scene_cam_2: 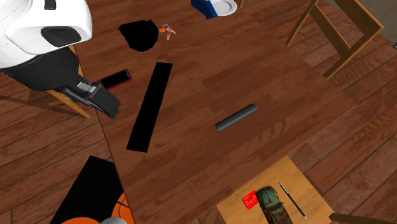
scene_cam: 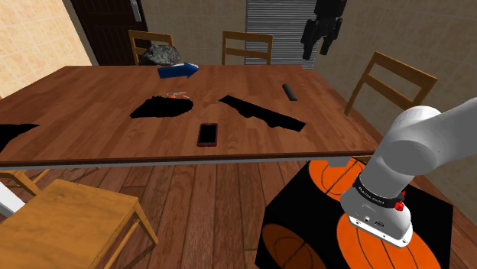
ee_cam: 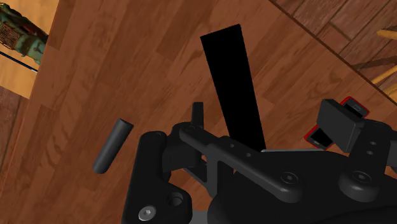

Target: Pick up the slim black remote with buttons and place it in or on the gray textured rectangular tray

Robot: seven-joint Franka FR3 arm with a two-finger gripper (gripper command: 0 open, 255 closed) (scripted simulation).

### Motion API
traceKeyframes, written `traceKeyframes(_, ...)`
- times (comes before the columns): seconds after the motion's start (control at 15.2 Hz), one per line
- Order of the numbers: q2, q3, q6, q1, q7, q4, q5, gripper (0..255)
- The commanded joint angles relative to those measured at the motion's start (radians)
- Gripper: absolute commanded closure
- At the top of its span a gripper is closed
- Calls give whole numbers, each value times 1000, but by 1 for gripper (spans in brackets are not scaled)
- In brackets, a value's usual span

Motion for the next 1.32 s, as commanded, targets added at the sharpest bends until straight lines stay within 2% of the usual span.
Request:
traceKeyframes(0.0, 0, 0, 0, 0, 0, 0, 0, 0)
traceKeyframes(0.59, 228, -86, 232, -67, 34, -6, -15, 0)
traceKeyframes(1.25, 529, -189, 440, -127, 48, 80, 24, 0)
